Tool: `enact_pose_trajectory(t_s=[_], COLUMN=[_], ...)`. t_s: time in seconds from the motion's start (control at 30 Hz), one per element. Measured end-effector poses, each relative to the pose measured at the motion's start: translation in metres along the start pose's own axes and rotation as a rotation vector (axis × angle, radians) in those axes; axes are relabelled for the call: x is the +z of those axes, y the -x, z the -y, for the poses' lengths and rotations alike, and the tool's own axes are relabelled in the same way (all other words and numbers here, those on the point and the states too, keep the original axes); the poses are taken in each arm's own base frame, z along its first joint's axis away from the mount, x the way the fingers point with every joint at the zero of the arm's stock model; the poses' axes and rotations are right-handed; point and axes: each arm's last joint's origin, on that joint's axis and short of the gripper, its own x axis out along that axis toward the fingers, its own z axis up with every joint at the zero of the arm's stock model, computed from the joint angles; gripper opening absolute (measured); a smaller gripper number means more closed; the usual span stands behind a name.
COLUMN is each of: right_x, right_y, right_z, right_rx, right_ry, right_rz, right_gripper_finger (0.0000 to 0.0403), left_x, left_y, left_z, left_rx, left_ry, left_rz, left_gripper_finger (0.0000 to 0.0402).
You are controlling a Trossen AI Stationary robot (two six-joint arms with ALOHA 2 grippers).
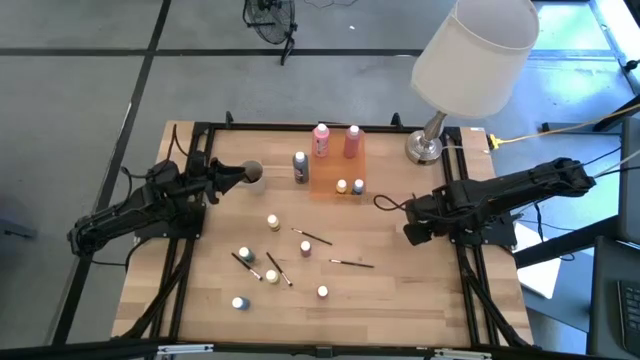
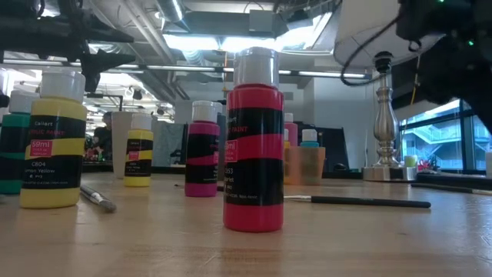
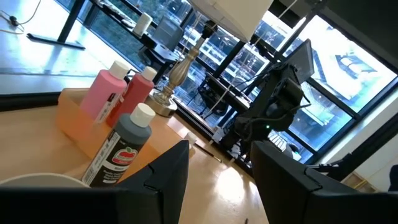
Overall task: Pick & Place Paint Supplies
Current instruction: Put the silver paint brush into the white cup
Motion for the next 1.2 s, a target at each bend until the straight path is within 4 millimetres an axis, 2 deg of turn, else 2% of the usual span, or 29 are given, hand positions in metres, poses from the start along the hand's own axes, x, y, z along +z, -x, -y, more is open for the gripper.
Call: enact_pose_trajectory(t_s=[0.3, 0.53, 0.7, 0.83, 1.03, 1.2], right_x=[0.002, 0.002, 0.003, 0.003, -0.001, -0.005], right_y=[-0.004, -0.004, -0.004, -0.005, -0.010, -0.017], right_z=[0.003, 0.003, -0.002, -0.002, -0.013, -0.015], right_rx=[-0.029, -0.021, 0.025, 0.018, 0.082, 0.015], right_ry=[-0.060, -0.213, -0.249, -0.345, -0.474, -0.430], right_rz=[0.052, 0.055, 0.059, 0.062, 0.171, 0.185], right_gripper_finger=[0.0208, 0.0208, 0.0208, 0.0208, 0.0209, 0.0209], left_x=[0.000, 0.000, 0.000, 0.000, 0.000, 0.000], left_y=[0.000, 0.000, 0.000, 0.000, 0.000, 0.000], left_z=[0.000, 0.000, 0.000, 0.000, 0.000, 0.000], left_rx=[0.003, 0.006, 0.006, 0.007, 0.001, 0.001], left_ry=[-0.008, -0.008, -0.018, -0.034, -0.035, -0.049], left_rz=[0.002, 0.004, 0.004, 0.004, 0.000, -0.006], left_gripper_finger=[0.0169, 0.0169, 0.0169, 0.0169, 0.0169, 0.0169])
